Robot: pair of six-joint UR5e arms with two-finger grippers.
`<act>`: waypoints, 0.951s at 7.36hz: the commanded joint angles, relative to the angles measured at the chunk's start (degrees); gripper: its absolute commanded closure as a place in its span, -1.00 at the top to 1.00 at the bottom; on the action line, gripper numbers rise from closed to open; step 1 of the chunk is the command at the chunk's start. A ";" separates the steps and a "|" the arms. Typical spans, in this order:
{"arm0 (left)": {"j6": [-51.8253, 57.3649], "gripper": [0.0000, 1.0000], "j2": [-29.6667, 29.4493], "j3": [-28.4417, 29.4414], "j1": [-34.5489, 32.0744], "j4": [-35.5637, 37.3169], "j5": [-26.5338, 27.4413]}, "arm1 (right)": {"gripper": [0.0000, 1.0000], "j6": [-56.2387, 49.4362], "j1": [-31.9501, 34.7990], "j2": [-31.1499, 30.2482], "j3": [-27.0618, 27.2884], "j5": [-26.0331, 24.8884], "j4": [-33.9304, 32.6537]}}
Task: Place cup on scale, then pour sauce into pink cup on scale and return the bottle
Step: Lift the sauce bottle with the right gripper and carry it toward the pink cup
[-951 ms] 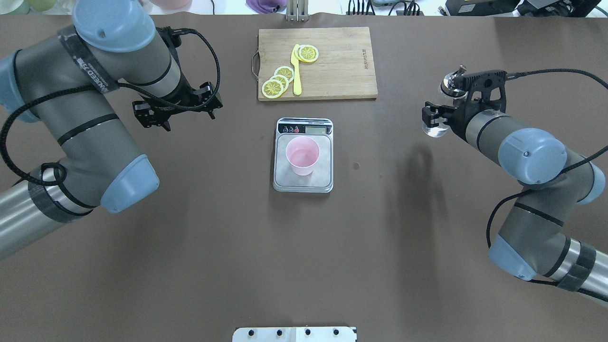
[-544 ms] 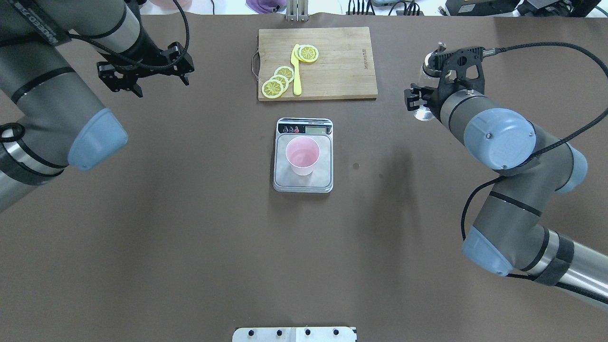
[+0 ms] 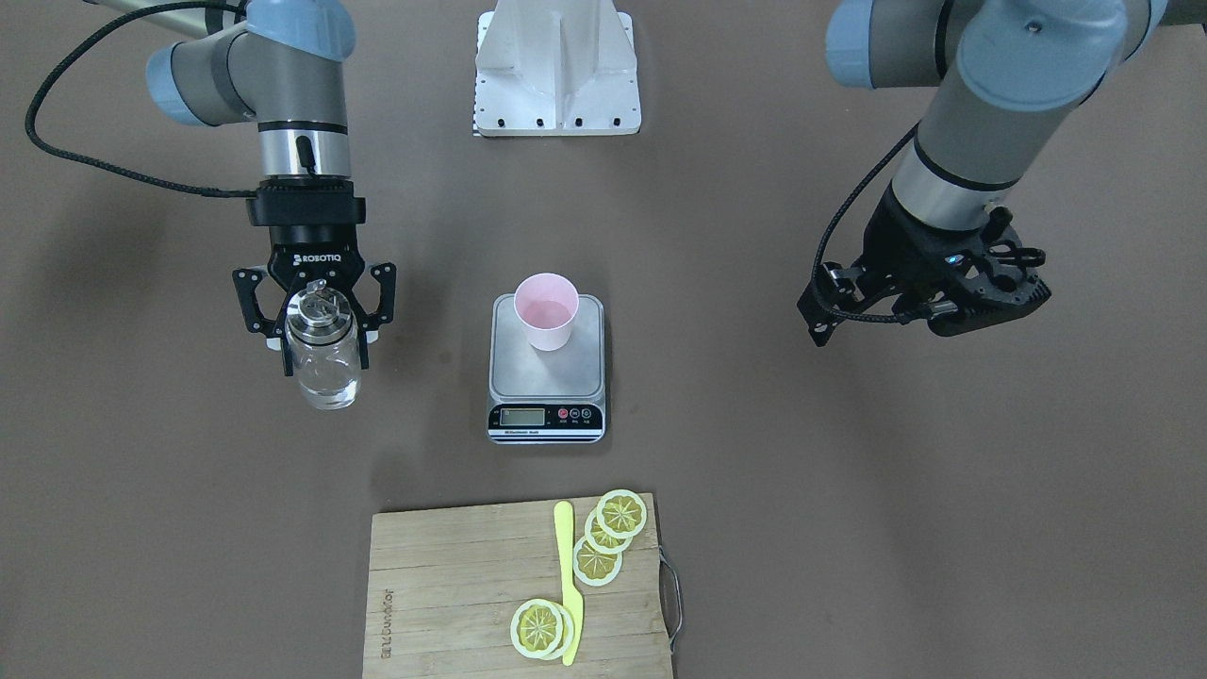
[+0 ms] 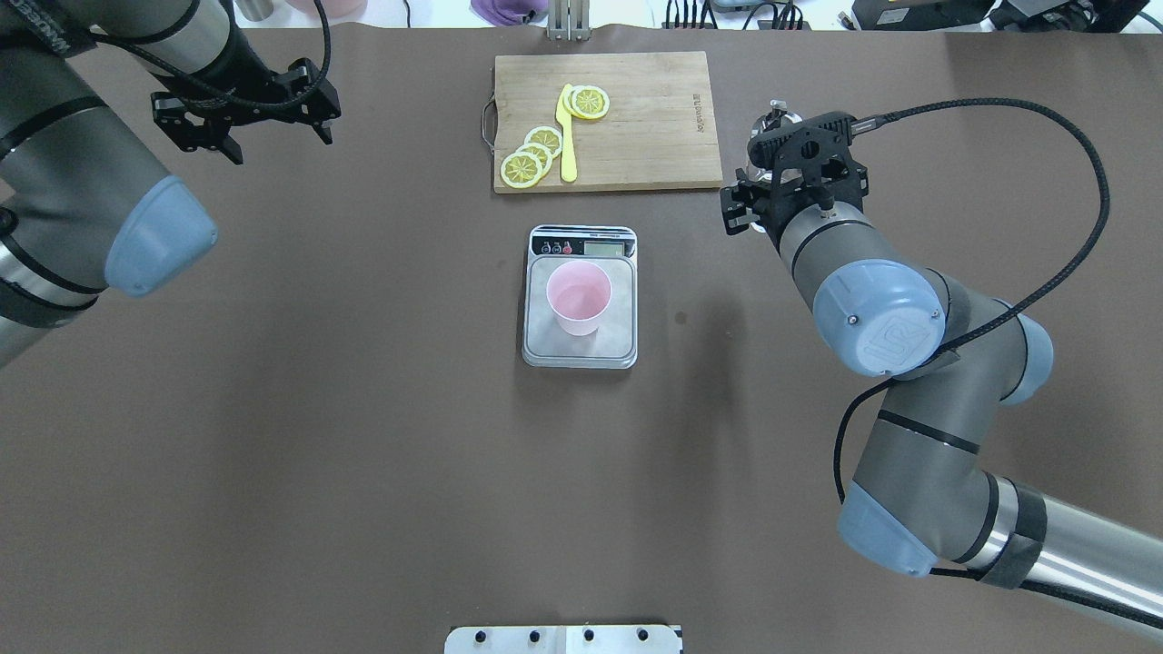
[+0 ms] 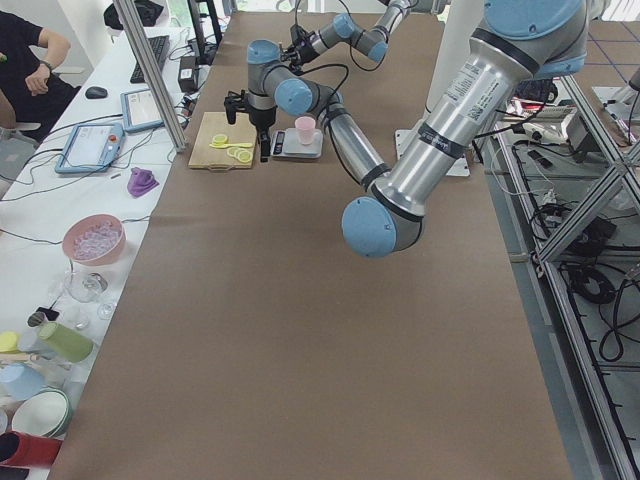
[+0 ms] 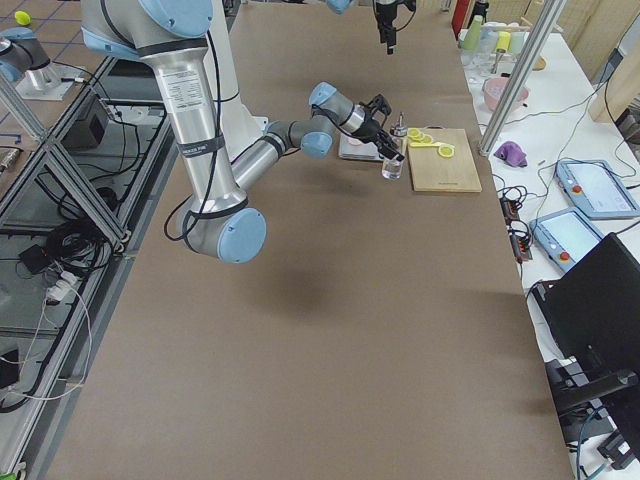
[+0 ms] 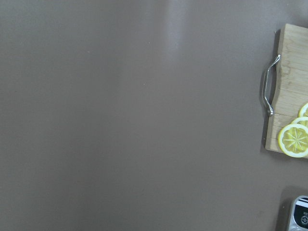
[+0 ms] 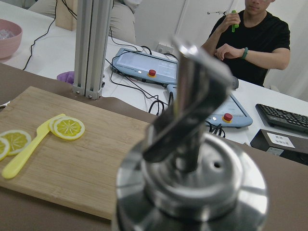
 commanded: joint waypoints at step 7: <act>12.91 0.97 7.38 -1.04 -6.28 0.08 -4.34 | -1.00 -23.78 -11.16 -0.77 -0.12 -27.47 -11.41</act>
